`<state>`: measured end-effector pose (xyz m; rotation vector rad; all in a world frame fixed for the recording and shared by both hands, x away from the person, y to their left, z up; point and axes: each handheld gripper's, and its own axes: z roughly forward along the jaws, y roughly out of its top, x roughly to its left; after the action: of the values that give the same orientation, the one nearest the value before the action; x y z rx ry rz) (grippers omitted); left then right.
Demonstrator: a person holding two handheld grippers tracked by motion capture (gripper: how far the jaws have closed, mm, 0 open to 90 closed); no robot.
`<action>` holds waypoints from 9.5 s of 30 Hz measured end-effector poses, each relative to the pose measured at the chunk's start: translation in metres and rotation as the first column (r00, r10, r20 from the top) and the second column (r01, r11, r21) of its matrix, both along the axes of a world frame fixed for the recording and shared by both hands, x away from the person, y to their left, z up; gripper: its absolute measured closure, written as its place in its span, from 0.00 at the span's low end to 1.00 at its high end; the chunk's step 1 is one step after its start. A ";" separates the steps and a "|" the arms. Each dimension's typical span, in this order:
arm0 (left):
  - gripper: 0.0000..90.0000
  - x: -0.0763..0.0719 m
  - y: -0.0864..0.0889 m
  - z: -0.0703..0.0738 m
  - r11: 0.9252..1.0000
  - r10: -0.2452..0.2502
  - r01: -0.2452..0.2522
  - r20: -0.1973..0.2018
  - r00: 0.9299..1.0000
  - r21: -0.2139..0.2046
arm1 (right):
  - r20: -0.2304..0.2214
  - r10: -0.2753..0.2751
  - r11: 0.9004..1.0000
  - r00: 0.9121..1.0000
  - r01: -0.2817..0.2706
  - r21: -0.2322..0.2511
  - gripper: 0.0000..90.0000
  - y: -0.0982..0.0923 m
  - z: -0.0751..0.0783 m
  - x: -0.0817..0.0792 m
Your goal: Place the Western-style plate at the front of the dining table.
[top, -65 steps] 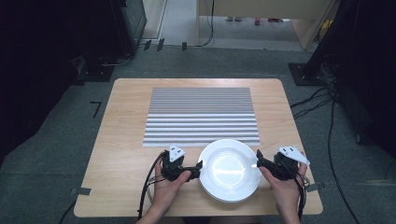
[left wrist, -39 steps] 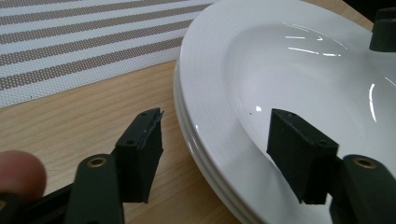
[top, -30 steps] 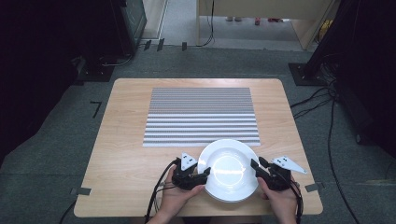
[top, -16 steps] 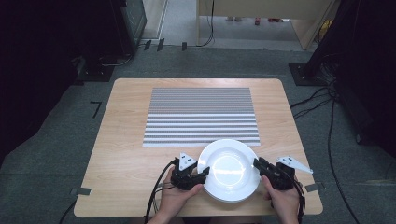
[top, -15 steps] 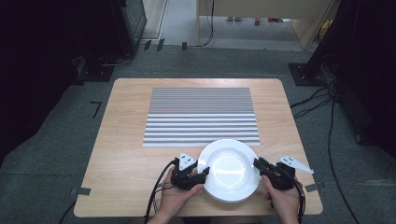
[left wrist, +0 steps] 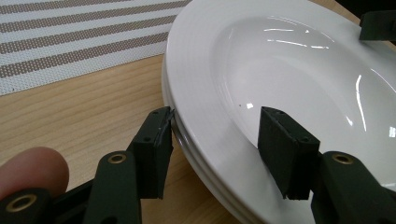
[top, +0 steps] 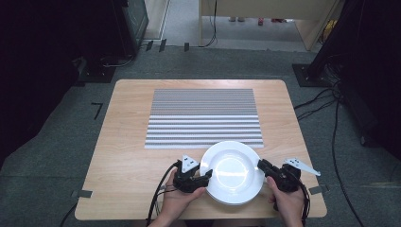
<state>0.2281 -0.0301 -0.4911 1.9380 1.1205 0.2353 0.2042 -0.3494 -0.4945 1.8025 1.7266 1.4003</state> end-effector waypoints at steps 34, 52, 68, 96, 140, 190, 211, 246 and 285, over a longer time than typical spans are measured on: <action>0.51 0.006 0.002 -0.004 0.998 0.023 -0.026 -0.056 0.998 -0.052 | -0.005 0.037 0.959 0.999 -0.034 0.282 0.86 -0.009 -0.004 0.012; 0.64 0.005 0.007 -0.003 0.988 0.085 -0.089 -0.032 0.996 -0.123 | 0.042 0.031 0.944 0.999 -0.043 0.327 0.90 -0.003 0.001 0.006; 0.72 0.009 0.018 0.001 0.974 0.074 -0.090 -0.084 0.994 -0.209 | 0.050 0.026 0.941 0.998 -0.041 0.335 0.90 0.000 0.000 0.007; 0.77 0.026 0.048 0.033 0.934 0.066 -0.090 -0.080 0.995 -0.345 | 0.147 0.039 0.935 0.988 -0.088 0.344 0.91 0.019 0.039 0.016; 0.76 0.128 0.085 0.044 0.937 0.174 -0.193 -0.090 0.981 -0.292 | 0.128 0.170 0.939 0.977 -0.200 0.278 0.91 0.060 0.057 0.143; 0.76 0.226 0.081 0.004 0.937 0.272 -0.310 -0.225 0.936 -0.158 | -0.119 0.158 0.942 0.980 -0.114 0.316 0.88 0.069 -0.005 0.248; 0.77 0.242 0.077 0.009 0.934 0.300 -0.335 -0.236 0.924 -0.127 | -0.182 0.132 0.950 0.974 -0.072 0.305 0.85 0.074 -0.011 0.265; 0.18 0.247 0.062 0.010 0.930 0.330 -0.307 -0.094 0.939 0.201 | -0.087 0.085 0.996 0.993 -0.083 0.029 0.32 0.069 -0.006 0.264; 0.11 0.154 0.119 0.037 0.964 0.256 -0.254 -0.013 0.967 0.074 | 0.116 0.181 0.976 0.977 -0.164 -0.141 0.18 0.033 0.046 0.164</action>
<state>0.3821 0.0893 -0.4537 1.8594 1.3948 0.3991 0.3679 -0.3160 -0.4486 1.4917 1.8973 1.3985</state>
